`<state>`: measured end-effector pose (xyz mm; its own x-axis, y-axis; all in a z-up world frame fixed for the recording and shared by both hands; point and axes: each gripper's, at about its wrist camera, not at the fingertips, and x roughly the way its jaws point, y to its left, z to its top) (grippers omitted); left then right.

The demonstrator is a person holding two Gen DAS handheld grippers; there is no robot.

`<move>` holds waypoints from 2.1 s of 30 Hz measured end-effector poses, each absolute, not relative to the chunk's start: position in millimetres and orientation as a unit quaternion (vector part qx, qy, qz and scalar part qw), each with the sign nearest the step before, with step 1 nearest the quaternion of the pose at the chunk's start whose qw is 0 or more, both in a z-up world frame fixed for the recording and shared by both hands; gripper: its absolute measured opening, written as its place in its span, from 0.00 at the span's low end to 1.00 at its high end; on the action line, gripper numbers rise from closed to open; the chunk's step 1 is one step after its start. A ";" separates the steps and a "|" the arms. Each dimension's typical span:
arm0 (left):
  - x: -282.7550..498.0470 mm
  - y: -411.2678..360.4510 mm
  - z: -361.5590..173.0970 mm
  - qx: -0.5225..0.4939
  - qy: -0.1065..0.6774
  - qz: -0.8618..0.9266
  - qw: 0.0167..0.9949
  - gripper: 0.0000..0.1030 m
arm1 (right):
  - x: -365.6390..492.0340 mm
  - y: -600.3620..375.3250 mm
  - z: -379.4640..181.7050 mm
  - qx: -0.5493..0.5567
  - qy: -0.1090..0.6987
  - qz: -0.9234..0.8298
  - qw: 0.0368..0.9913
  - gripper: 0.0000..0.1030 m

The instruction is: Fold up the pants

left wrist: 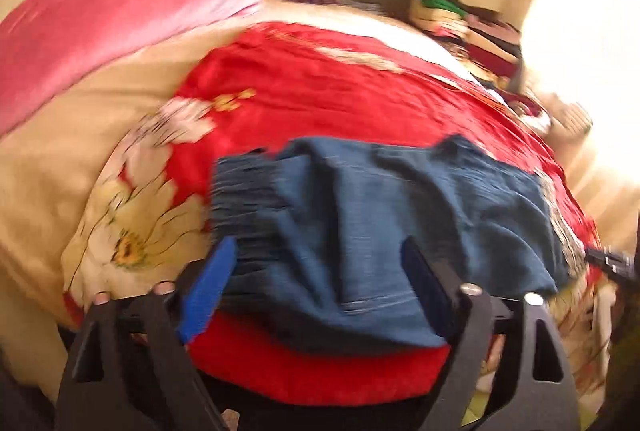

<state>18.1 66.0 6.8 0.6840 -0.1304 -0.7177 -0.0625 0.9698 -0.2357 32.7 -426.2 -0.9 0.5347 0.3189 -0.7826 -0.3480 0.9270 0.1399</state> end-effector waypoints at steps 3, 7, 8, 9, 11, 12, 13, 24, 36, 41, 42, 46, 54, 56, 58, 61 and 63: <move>26.4 77.5 -8.5 -0.160 0.415 -0.013 0.895 0.86 | 37.0 -426.3 -12.6 0.013 0.455 0.198 0.868 0.26; 33.1 73.0 -18.1 -0.167 0.410 -0.018 0.897 0.43 | 34.0 -417.0 -24.7 -0.014 0.473 0.192 0.860 0.18; 32.0 76.4 -15.8 -0.171 0.404 -0.020 0.898 0.42 | 31.9 -415.4 -24.8 -0.022 0.472 0.192 0.860 0.18; 30.4 81.1 -11.9 -0.175 0.398 -0.021 0.900 0.42 | 30.2 -413.7 -24.2 -0.034 0.472 0.188 0.860 0.18; 26.6 88.3 -5.8 -0.168 0.389 -0.014 0.906 0.42 | 28.1 -412.6 -24.4 -0.046 0.472 0.187 0.860 0.18; 25.8 90.6 -5.8 -0.162 0.389 -0.010 0.907 0.42 | 28.1 -411.9 -25.2 -0.050 0.473 0.185 0.860 0.18; 26.3 91.7 -7.6 -0.155 0.391 -0.002 0.907 0.42 | 28.5 -411.9 -26.4 -0.049 0.474 0.184 0.859 0.18; 17.9 97.3 15.6 -0.129 0.359 0.022 0.924 0.65 | 29.5 -417.3 -21.7 -0.039 0.477 0.181 0.859 0.25; 78.8 -0.5 64.1 -0.047 0.351 -0.114 0.928 0.80 | 70.1 -384.6 19.7 -0.048 0.401 0.210 0.891 0.41; 136.1 -35.9 42.5 -0.035 0.388 -0.157 0.907 0.80 | 123.9 -407.4 30.3 0.003 0.401 0.182 0.898 0.41; 148.0 -42.6 36.8 -0.032 0.397 -0.166 0.902 0.80 | 136.9 -413.4 30.2 0.018 0.404 0.182 0.896 0.41; 189.9 -60.3 4.7 -0.028 0.435 -0.181 0.882 0.80 | 178.1 -425.4 17.5 0.049 0.428 0.194 0.881 0.41; 226.5 -70.4 -37.7 -0.075 0.471 -0.215 0.852 0.58 | 202.4 -427.9 -37.6 0.080 0.486 0.223 0.841 0.37; 225.9 -73.2 -40.1 -0.087 0.474 -0.230 0.846 0.20 | 198.5 -430.2 -38.2 0.093 0.477 0.235 0.842 0.26; 220.9 -77.1 -36.8 -0.100 0.472 -0.244 0.842 0.05 | 190.8 -427.7 -32.4 0.090 0.459 0.248 0.848 0.18; 212.9 -84.0 -17.8 -0.074 0.444 -0.238 0.861 0.05 | 178.9 -427.6 -10.9 0.071 0.420 0.244 0.871 0.15; 213.6 -85.5 -5.7 -0.070 0.429 -0.234 0.870 0.05 | 179.3 -431.7 5.6 0.063 0.390 0.237 0.887 0.15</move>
